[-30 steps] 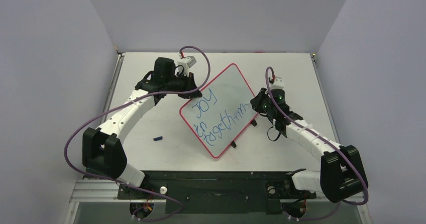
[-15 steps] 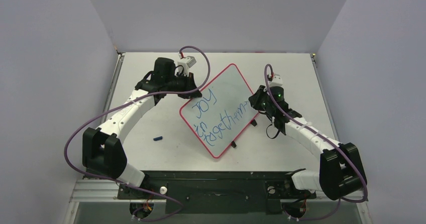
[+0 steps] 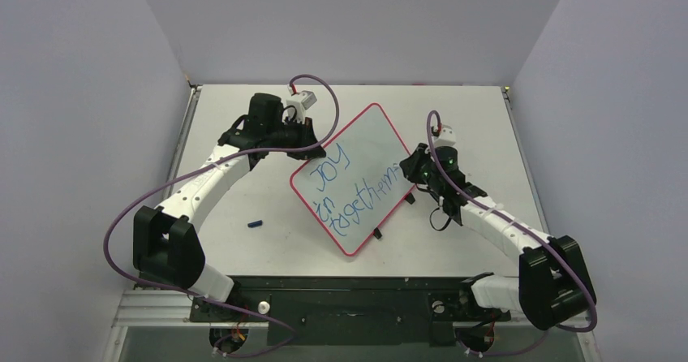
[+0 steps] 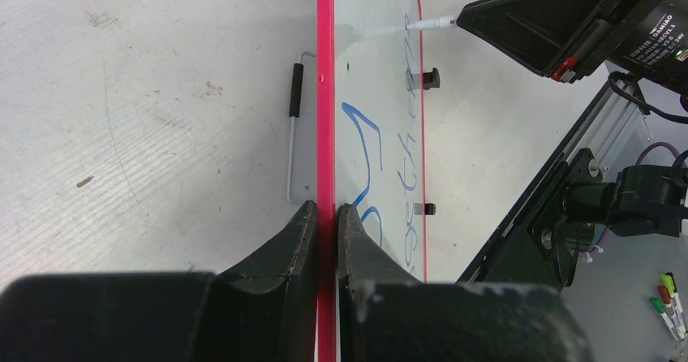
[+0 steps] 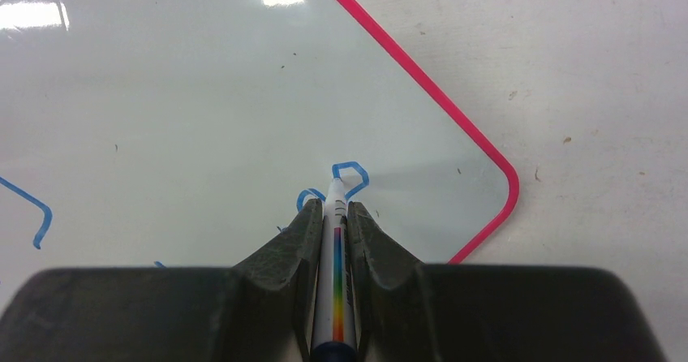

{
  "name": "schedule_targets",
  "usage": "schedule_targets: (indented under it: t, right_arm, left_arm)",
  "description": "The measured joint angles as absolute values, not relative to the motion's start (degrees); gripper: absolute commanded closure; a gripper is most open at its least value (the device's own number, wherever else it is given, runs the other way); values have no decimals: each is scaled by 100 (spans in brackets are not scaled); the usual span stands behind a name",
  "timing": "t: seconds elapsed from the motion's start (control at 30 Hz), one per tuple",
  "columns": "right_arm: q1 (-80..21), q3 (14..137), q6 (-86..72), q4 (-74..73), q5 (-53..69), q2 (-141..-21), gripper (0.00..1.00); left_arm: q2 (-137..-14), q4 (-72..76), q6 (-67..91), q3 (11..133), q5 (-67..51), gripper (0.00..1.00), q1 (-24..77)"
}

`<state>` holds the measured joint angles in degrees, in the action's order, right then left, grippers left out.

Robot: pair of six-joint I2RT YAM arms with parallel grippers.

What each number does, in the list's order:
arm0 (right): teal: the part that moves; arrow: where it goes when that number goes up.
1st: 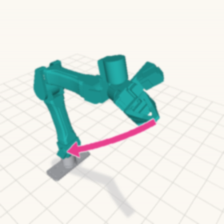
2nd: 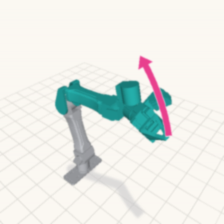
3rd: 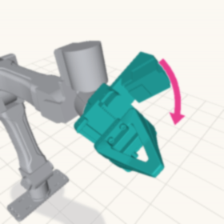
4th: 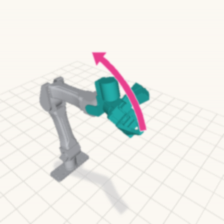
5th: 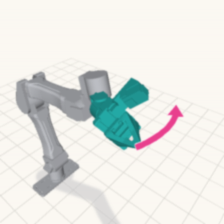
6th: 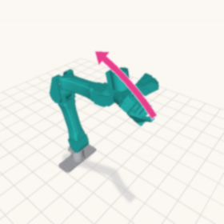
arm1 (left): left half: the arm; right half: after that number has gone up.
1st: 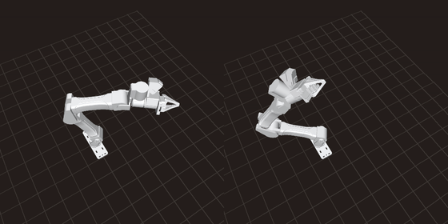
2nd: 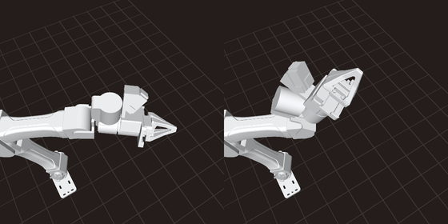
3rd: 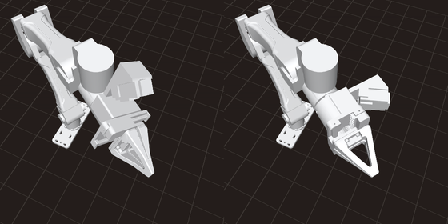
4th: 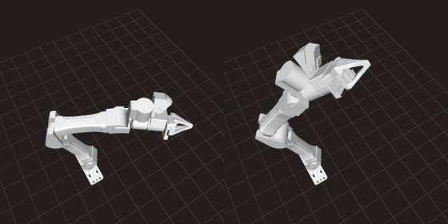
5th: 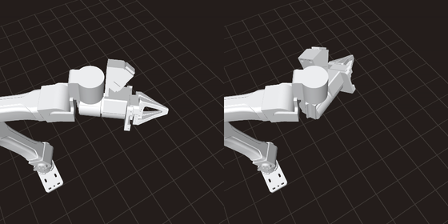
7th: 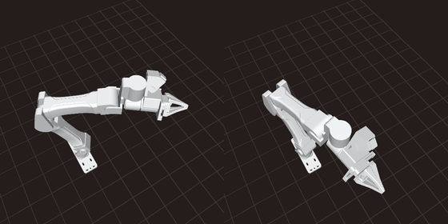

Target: Write a sentence on the whiteboard

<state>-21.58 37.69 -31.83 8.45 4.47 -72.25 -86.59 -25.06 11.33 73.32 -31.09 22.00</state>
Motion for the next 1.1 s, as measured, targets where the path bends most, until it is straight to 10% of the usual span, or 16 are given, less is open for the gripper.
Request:
schedule_targets:
  t: [1.1]
  right_arm:
    - [-1802, 3616, -3085, 377, 276, -6943, 100]
  left_arm:
    - [-8626, -2458, 1129, 7299, -3146, 100, 2204]
